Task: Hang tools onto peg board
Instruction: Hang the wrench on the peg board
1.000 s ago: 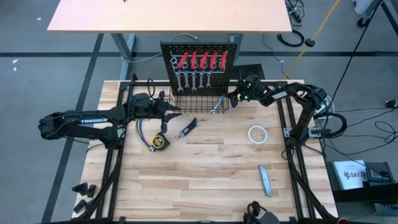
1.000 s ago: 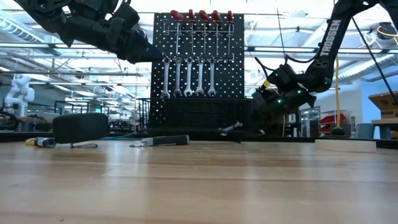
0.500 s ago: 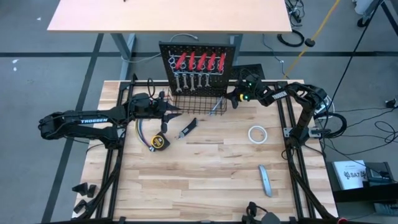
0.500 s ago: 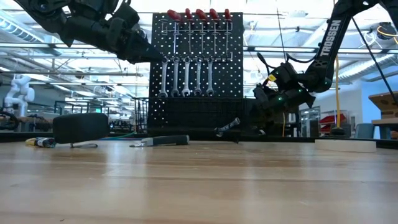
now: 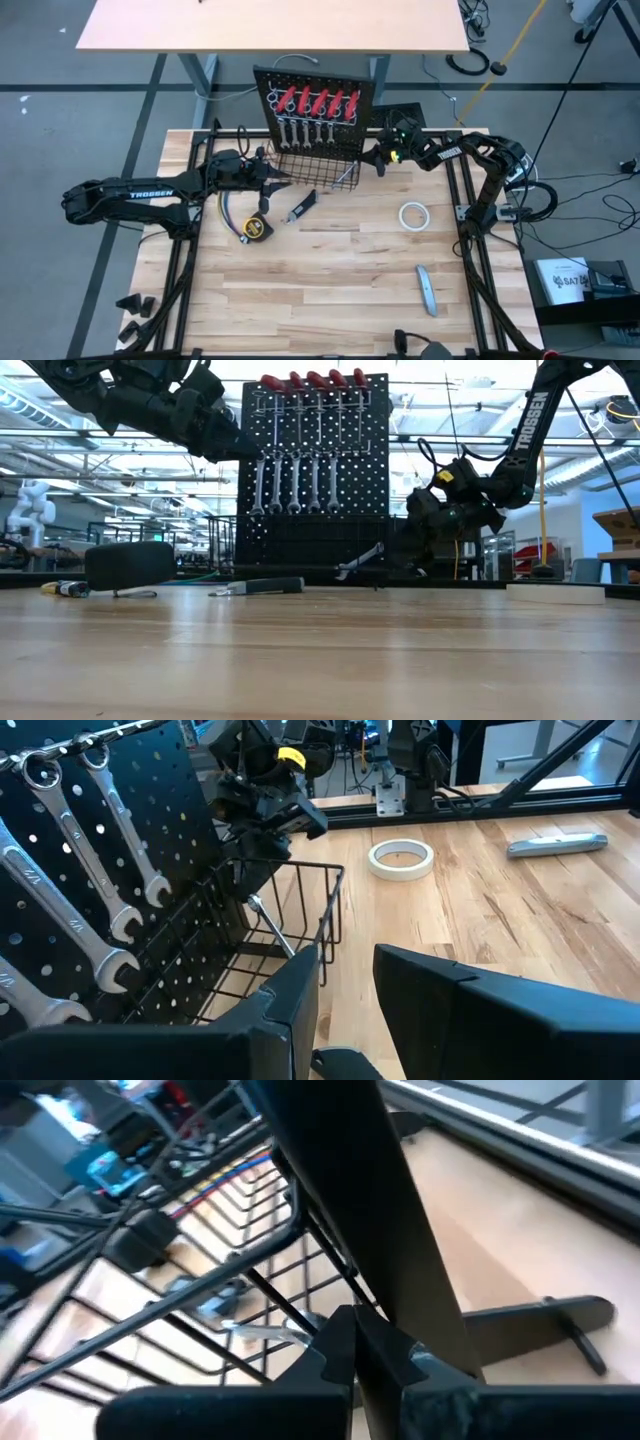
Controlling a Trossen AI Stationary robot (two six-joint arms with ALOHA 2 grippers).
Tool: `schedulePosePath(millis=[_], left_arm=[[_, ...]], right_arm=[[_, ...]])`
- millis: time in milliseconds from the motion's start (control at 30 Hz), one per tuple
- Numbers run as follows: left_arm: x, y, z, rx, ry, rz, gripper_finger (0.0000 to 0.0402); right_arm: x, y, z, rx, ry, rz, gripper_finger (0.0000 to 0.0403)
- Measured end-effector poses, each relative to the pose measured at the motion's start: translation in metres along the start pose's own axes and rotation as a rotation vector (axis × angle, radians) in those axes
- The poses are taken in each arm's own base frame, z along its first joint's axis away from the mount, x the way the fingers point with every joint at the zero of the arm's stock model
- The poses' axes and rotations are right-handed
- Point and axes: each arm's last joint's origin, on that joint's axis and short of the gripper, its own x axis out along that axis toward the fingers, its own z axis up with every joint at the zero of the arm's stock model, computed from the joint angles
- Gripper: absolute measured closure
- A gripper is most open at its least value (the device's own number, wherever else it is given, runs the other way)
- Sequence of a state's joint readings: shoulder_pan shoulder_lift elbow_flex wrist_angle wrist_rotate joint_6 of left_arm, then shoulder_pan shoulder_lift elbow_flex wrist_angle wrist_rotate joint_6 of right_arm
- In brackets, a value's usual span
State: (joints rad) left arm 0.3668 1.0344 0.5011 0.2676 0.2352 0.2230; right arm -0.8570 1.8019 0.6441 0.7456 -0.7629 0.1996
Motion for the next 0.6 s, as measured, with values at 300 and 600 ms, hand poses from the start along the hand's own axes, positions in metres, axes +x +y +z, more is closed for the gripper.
schedulePosePath(millis=[300,600], left_arm=[[0.0,0.0,0.0,0.0,0.0,0.0,0.0295],[0.0,0.0,-0.002,-0.006,0.019,-0.004,0.0295]], right_arm=[[0.0,0.002,0.0,0.022,0.012,0.059,0.0403],[-0.01,-0.005,0.005,0.037,-0.006,0.021,0.0403]])
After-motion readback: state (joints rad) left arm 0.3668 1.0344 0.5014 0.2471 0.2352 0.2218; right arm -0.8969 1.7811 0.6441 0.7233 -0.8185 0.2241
